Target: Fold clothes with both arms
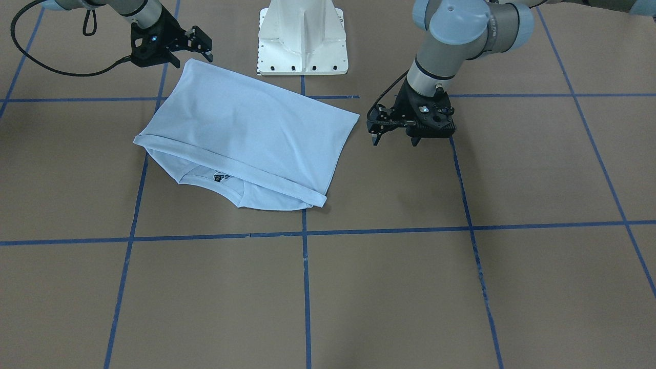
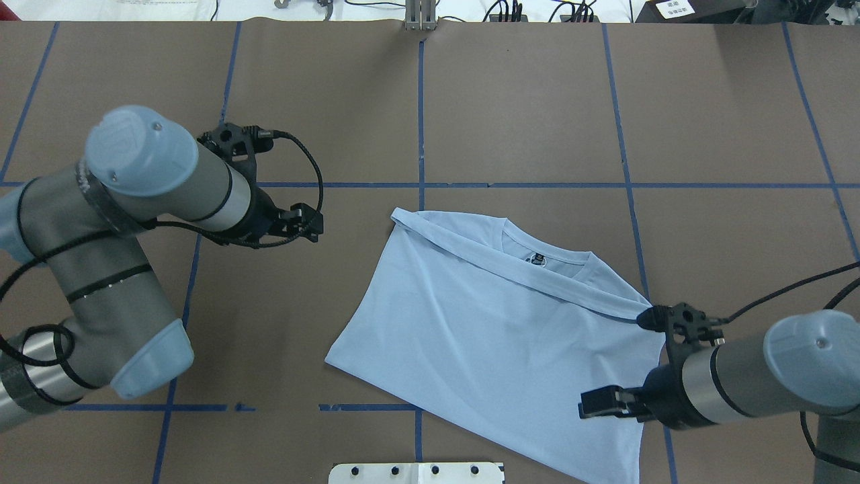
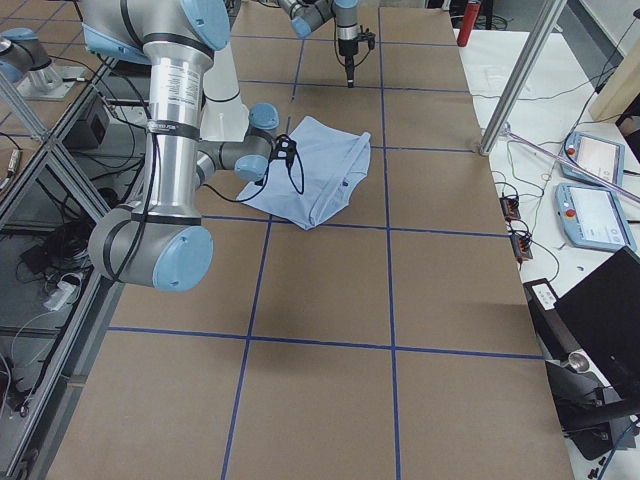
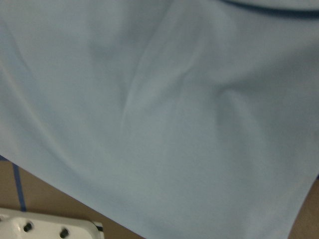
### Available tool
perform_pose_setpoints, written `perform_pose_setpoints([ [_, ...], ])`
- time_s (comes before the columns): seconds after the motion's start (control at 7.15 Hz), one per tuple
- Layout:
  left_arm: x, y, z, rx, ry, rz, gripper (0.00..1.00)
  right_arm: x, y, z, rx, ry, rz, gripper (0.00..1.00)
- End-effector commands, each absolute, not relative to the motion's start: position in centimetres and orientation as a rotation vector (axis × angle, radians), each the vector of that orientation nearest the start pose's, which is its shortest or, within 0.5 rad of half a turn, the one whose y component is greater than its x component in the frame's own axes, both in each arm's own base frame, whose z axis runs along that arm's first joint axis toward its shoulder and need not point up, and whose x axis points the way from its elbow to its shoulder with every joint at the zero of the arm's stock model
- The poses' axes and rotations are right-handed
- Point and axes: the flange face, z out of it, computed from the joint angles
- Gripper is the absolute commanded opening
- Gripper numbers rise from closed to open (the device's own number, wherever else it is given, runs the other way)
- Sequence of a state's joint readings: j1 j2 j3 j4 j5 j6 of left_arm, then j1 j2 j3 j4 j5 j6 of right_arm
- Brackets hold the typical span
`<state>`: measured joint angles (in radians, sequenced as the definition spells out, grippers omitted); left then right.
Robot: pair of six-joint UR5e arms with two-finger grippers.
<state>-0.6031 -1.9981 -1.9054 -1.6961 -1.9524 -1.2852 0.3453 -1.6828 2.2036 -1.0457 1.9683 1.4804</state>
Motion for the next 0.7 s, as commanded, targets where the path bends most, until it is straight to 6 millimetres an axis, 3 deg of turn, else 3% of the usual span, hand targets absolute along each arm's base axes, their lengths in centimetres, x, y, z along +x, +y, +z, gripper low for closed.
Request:
perform_pose_setpoints([
  [0.0,50.8,-33.3,27.2,-0.081,0.897,-0.245,1.00,-34.6,-29.5,32.9,-0.022,-1.135,0.140,1.00],
  [0.14,52.8,-30.4,27.1,-0.151,0.888,-0.289,1.00,-34.4,-30.6,32.9,-0.005,-1.136,0.160,1.00],
  [0.28,54.5,-29.2,27.5,-0.195,0.867,-0.337,1.00,-34.7,-31.1,32.7,0.015,-1.137,0.172,1.00],
  [0.56,56.7,-30.6,27.2,-0.147,0.852,-0.381,0.96,-34.8,-31.3,32.7,0.022,-1.137,0.177,1.00],
])
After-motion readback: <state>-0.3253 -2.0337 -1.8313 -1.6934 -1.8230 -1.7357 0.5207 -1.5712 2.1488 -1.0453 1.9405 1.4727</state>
